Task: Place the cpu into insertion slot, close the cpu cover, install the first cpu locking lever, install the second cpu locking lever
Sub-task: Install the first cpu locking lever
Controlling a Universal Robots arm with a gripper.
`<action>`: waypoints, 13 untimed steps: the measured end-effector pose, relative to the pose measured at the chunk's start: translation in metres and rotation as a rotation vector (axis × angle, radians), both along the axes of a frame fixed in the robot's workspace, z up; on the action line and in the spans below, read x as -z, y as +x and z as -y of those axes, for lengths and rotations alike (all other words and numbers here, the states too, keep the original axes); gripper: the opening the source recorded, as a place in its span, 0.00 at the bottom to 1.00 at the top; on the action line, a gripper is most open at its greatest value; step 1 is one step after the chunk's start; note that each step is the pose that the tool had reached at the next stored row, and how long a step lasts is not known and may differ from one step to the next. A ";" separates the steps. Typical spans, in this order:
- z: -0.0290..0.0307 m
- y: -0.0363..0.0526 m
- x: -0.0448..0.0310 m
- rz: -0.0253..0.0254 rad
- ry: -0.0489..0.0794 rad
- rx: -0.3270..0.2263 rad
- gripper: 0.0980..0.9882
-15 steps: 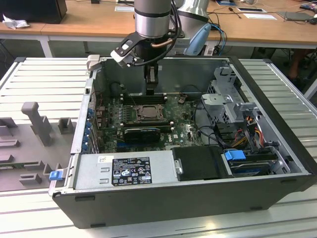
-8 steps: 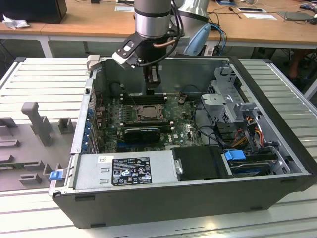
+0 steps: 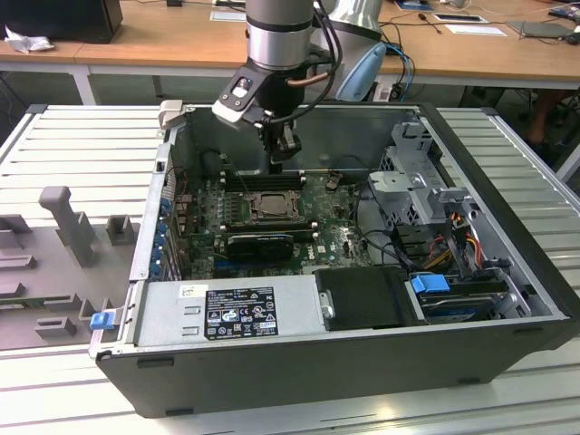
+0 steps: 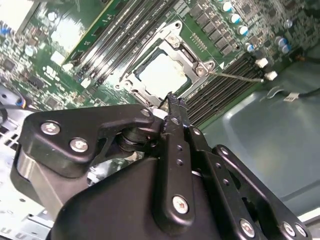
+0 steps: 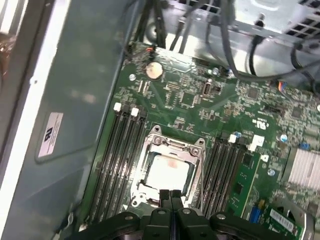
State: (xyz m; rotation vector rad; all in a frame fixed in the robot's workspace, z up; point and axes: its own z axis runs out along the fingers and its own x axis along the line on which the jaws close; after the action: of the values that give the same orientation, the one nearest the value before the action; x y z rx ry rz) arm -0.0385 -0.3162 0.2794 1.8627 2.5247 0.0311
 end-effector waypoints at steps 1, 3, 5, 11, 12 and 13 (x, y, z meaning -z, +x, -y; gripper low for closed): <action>0.0000 0.0000 0.0000 -0.0001 0.000 -0.015 0.01; 0.0000 0.0000 0.0000 0.0000 0.000 -0.067 0.01; 0.0000 0.0000 0.0000 0.0000 0.000 -0.122 0.01; 0.0000 0.0000 0.0000 0.0000 0.000 -0.207 0.01; 0.0000 0.0000 0.0000 0.0000 0.000 -0.218 0.01; 0.0000 0.0000 0.0000 0.0000 0.000 -0.238 0.01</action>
State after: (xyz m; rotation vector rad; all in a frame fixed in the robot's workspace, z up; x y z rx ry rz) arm -0.0385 -0.3162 0.2794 1.5512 2.7301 0.0317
